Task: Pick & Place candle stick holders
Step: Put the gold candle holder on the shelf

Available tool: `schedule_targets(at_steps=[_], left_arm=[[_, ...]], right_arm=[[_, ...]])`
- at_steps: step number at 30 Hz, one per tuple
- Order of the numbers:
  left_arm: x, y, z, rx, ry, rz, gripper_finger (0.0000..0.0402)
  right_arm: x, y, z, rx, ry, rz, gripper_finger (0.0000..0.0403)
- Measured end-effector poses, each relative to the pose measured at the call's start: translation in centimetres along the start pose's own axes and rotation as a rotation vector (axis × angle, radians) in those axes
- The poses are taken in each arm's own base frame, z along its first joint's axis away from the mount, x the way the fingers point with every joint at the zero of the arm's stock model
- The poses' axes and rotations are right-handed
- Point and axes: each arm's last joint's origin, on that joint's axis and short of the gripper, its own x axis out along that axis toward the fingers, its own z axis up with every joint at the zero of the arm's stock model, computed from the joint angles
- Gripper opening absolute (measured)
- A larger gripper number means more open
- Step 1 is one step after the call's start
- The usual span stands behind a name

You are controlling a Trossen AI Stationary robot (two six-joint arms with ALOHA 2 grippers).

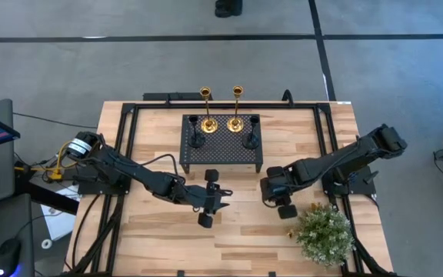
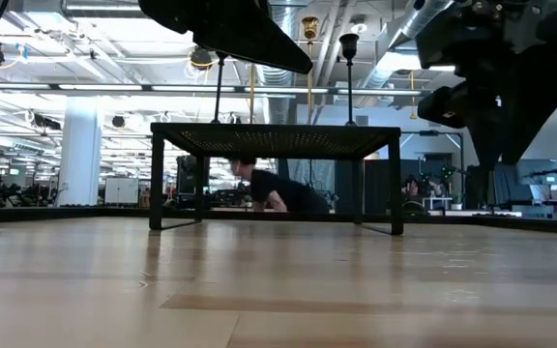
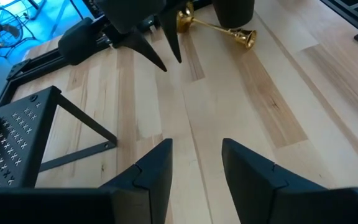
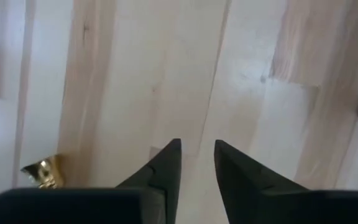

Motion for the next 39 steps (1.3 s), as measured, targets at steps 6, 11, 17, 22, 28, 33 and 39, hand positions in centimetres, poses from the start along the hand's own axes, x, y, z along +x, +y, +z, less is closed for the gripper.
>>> schedule_targets(at_steps=[6, 11, 17, 22, 28, 33, 39], left_arm=[[0.00, 0.00, -0.01, 0.000, 0.000, 0.000, 0.0140], [0.00, 0.00, -0.01, 0.000, 0.001, 0.000, 0.0140], [0.01, -0.01, -0.02, 0.001, 0.001, 0.000, 0.0140], [0.01, -0.01, -0.02, 0.001, 0.001, -0.001, 0.0140], [0.02, -0.01, -0.03, 0.001, 0.002, -0.001, 0.0140], [0.02, -0.01, -0.03, 0.001, 0.002, -0.001, 0.0140], [0.02, -0.02, -0.03, 0.001, 0.002, -0.001, 0.0140]], right_arm=[[-0.01, -0.26, 0.02, 0.066, 0.000, -0.002, 0.0077], [-0.01, -0.22, 0.02, 0.069, 0.000, 0.001, 0.0075], [-0.01, -0.21, 0.02, 0.068, 0.001, 0.001, 0.0075], [-0.01, -0.15, 0.01, 0.091, 0.004, 0.025, 0.0075], [-0.07, 0.29, -0.04, 0.180, 0.039, 0.195, 0.0075], [-0.17, 0.13, -0.05, 0.325, 0.077, 0.292, 0.0075], [-0.23, -0.32, -0.02, 0.399, 0.091, 0.320, 0.0075]])
